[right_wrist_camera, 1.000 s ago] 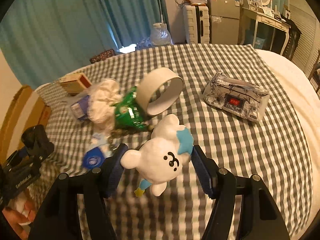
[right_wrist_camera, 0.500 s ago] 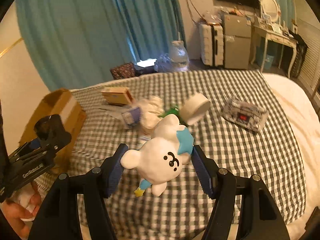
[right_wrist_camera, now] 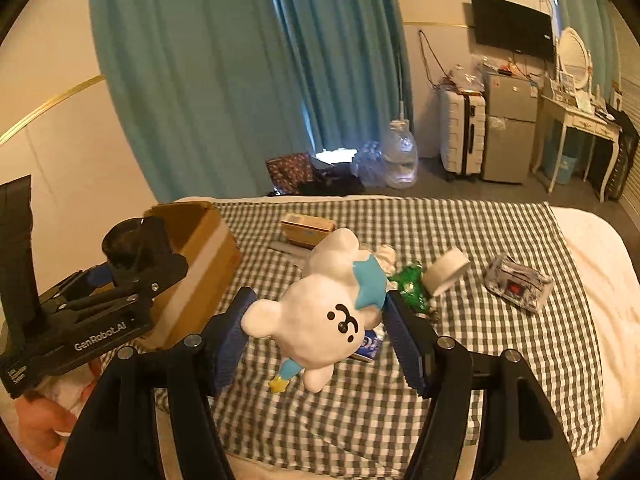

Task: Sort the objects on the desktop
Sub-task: 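Carry the black phone and bear toy with both grippers to the cardboard box, then open both grippers to drop the phone and bear toy into the box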

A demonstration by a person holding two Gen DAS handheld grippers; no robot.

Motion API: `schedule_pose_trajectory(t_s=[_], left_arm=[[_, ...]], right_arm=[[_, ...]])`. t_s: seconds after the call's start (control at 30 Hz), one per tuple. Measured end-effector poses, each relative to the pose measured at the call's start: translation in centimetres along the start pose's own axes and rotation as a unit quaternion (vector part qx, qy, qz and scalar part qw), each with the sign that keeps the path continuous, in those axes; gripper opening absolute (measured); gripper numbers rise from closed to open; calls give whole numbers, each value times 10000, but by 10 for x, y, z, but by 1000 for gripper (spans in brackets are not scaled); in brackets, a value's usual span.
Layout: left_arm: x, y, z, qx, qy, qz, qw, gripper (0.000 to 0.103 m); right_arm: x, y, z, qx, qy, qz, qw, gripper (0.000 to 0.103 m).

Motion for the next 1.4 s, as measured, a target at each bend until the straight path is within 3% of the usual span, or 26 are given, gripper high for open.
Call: schedule_pose_trajectory(t_s=[0.5,0.97,1.4], left_arm=[[6,80,-1,392,23,-513,9979,85],[-3,174,17,785,228,-1167,9898,85],[-28,237,46,1083,547,-1528,9808,85]], right_arm=[[-30,75,-6,426,213,-506,9976,65],[-94,167,-1,757,626,-1269,9870,65],[-162,220,10,756,1088,-1548,9790,65]])
Point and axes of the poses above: each gripper's, at about its wrist camera, not at the fingertips, and x roughly against the way its jaws point, y to its left, z to its underside, the point moved 5 cm from there along -x, roughly the way its jaws point, and after that the axes turned 7 degrees about -y, right-handed, at the moved point
